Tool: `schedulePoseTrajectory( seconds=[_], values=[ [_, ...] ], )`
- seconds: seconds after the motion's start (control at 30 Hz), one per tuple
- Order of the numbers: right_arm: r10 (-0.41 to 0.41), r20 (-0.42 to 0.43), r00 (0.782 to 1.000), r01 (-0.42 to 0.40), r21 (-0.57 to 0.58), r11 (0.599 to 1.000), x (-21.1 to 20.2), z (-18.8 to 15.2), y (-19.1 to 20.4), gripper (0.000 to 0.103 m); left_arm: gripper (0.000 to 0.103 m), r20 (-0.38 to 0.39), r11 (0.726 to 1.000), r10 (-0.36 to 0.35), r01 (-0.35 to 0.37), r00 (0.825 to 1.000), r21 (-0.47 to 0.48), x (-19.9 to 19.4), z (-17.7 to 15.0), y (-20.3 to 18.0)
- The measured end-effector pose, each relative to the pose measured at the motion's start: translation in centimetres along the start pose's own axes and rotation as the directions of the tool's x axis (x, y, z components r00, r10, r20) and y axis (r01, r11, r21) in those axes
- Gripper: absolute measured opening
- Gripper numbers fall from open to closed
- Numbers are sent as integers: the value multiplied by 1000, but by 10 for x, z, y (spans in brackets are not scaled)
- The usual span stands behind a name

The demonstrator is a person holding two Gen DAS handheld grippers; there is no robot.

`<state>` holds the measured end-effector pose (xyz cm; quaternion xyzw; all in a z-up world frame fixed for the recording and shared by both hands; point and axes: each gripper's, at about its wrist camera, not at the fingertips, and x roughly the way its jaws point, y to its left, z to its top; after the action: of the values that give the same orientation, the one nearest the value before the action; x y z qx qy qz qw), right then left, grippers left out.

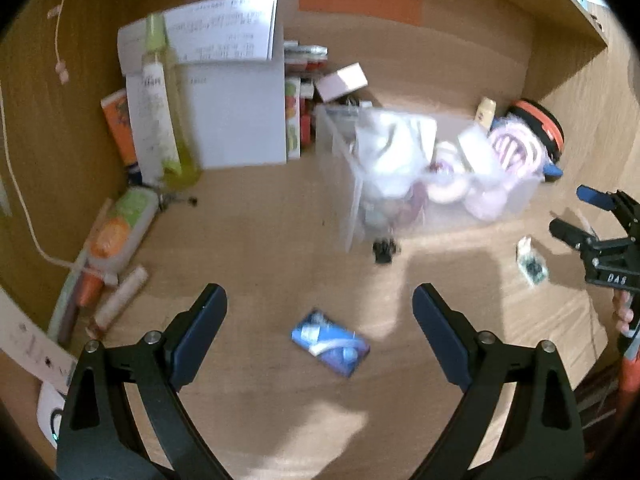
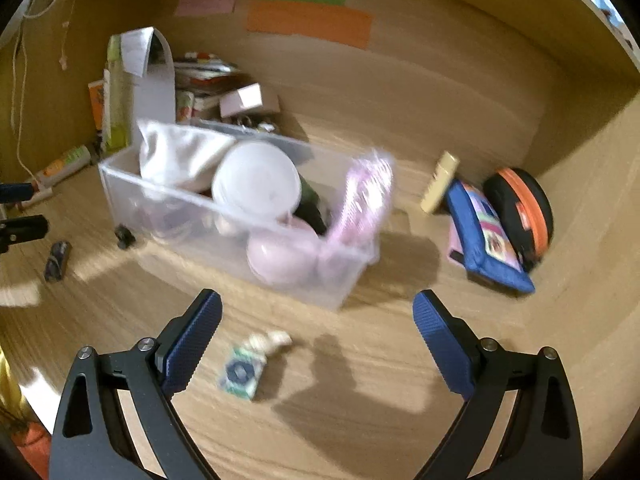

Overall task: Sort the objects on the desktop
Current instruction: 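Withdraw both open tools from the clear box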

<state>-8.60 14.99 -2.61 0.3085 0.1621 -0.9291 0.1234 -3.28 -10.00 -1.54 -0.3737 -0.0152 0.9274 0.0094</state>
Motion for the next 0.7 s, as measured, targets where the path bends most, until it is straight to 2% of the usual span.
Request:
schedulePoseTrajectory(
  seconds=[0.1, 0.33, 0.47, 0.53, 0.6, 0.7],
  values=[
    [-7, -32, 999, 8, 15, 1000, -1, -13, -4, 96, 95, -33, 1000, -9, 9, 999, 8, 4, -12, 0],
    [53, -131, 990, -47, 45, 998, 10, -38, -2, 96, 95, -84, 999, -26, 28, 996, 21, 13, -31, -2],
    [137, -157, 978, -125, 83, 989, 17, -43, 2, 96, 95, -68, 999, -36, 38, 997, 35, 13, -36, -4],
    [147, -163, 976, -135, 84, 987, 20, -42, 6, 94, 90, -56, 998, -41, 43, 998, 40, 13, -37, -4],
    [140, -164, 976, -130, 73, 989, 23, -41, 11, 92, 72, -69, 998, -45, 48, 997, 39, 16, -38, -4],
    [165, -180, 970, -155, 64, 986, 25, -42, 17, 85, 67, -77, 998, -46, 49, 996, 34, 21, -37, -2]
  ],
)
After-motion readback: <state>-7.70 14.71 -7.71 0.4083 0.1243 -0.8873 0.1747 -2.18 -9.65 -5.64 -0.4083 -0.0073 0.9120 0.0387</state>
